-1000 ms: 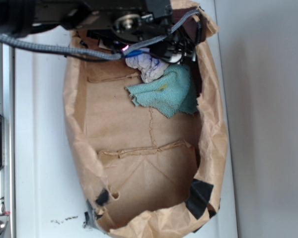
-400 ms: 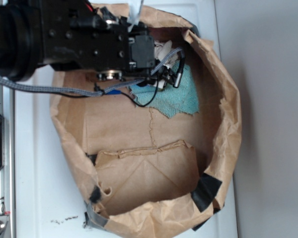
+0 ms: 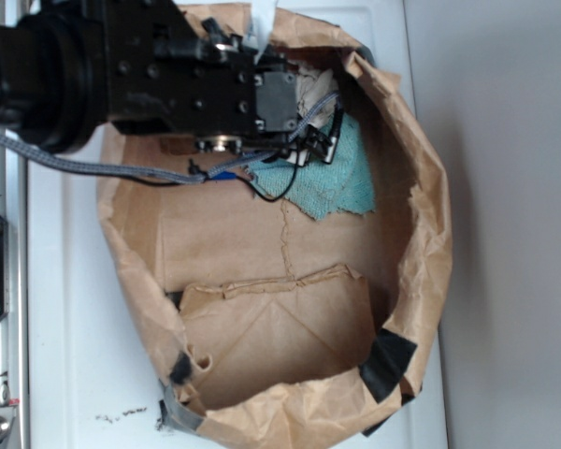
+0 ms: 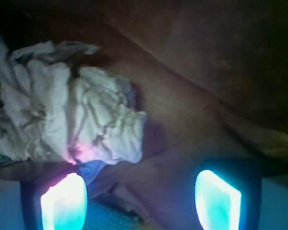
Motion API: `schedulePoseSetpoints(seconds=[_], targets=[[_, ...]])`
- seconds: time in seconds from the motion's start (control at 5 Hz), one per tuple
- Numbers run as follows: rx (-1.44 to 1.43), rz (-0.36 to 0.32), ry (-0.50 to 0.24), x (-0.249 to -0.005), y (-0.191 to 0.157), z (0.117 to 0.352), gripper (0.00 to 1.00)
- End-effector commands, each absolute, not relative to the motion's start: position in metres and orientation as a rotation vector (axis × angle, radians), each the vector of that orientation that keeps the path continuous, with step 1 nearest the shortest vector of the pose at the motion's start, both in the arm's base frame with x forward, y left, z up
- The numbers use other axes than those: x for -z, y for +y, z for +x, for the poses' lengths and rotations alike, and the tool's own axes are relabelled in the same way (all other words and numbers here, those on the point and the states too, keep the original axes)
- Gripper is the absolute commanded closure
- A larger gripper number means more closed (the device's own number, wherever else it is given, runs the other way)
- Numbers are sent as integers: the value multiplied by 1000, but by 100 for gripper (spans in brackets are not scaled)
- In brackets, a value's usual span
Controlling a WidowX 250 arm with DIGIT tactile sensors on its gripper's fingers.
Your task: Grab the white paper.
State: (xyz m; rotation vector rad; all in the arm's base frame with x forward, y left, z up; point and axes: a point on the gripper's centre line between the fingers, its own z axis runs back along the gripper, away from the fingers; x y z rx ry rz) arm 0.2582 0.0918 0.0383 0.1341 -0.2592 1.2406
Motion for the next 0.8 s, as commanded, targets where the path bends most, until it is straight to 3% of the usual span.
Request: schedulePoseSetpoints(seconds=[0.0,0.4,0.6], targets=[[-1249,-5,-323,-87,93,266,0],[-1230,-74,-324,-109,81,273,0],[-1259,-34,-332,-102,88,287,0]])
